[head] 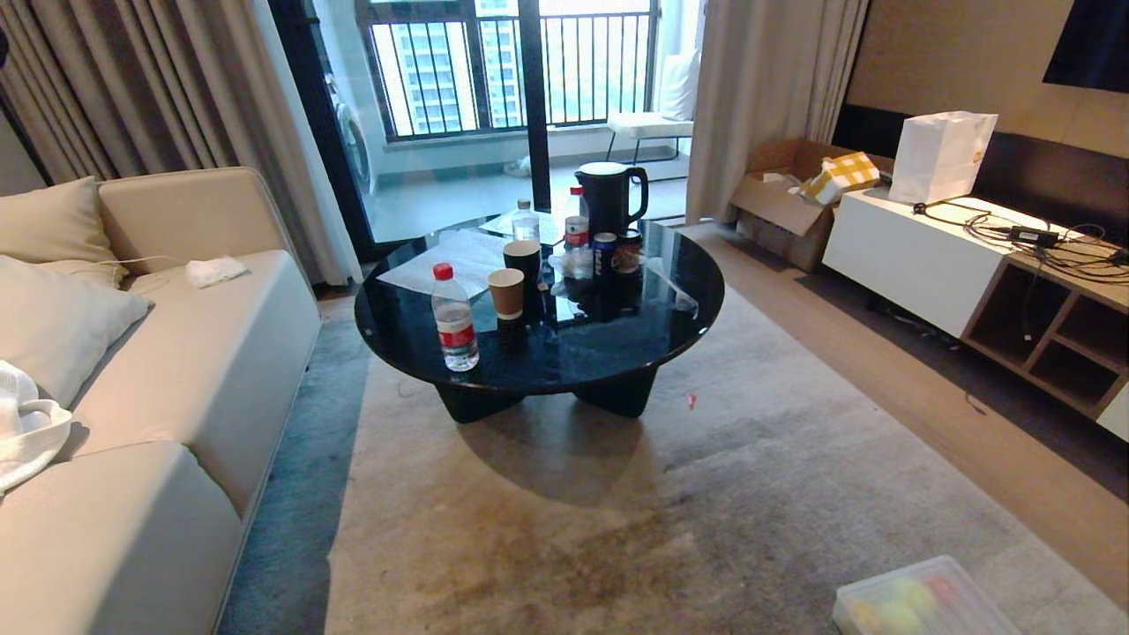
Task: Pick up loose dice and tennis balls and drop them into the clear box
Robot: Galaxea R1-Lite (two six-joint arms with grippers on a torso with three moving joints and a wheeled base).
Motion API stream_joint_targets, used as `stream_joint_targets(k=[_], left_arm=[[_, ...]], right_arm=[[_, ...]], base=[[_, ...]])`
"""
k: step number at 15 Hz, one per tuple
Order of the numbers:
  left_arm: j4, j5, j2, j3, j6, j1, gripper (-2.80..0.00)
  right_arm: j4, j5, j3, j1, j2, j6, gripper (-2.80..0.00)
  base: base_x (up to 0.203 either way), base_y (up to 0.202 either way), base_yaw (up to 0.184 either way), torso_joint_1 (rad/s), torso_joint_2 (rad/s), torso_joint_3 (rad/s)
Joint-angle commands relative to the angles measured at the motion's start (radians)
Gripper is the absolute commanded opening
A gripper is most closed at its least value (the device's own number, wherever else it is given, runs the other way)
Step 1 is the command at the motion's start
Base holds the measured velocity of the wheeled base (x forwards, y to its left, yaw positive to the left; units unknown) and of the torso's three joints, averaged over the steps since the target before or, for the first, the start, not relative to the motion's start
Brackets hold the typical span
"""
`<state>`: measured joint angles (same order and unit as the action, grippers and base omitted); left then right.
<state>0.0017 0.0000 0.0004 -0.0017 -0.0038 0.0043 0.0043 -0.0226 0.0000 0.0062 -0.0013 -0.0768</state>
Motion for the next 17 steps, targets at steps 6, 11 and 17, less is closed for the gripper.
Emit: stream_joint_targets(k=[6, 11, 17], left_arm=[[0.000, 0.000, 0.001, 0.000, -0.001, 0.000, -2.80], [0.000, 0.000, 0.000, 0.000, -0.001, 0.000, -2.80], [0.000, 0.000, 0.001, 0.000, -0.001, 0.000, -2.80]], right_arm=[[-0.001, 0.000, 0.003, 0.000, 0.001, 0.000, -2.80], [-0.001, 0.000, 0.003, 0.000, 0.001, 0.000, -2.80], [-0.001, 0.000, 0.003, 0.000, 0.001, 0.000, -2.80]], base=[[0.000, 0.000, 0.000, 0.002, 0.00, 0.027], [0.000, 0.000, 0.000, 0.000, 0.00, 0.000], [0.000, 0.000, 0.000, 0.000, 0.00, 0.000]])
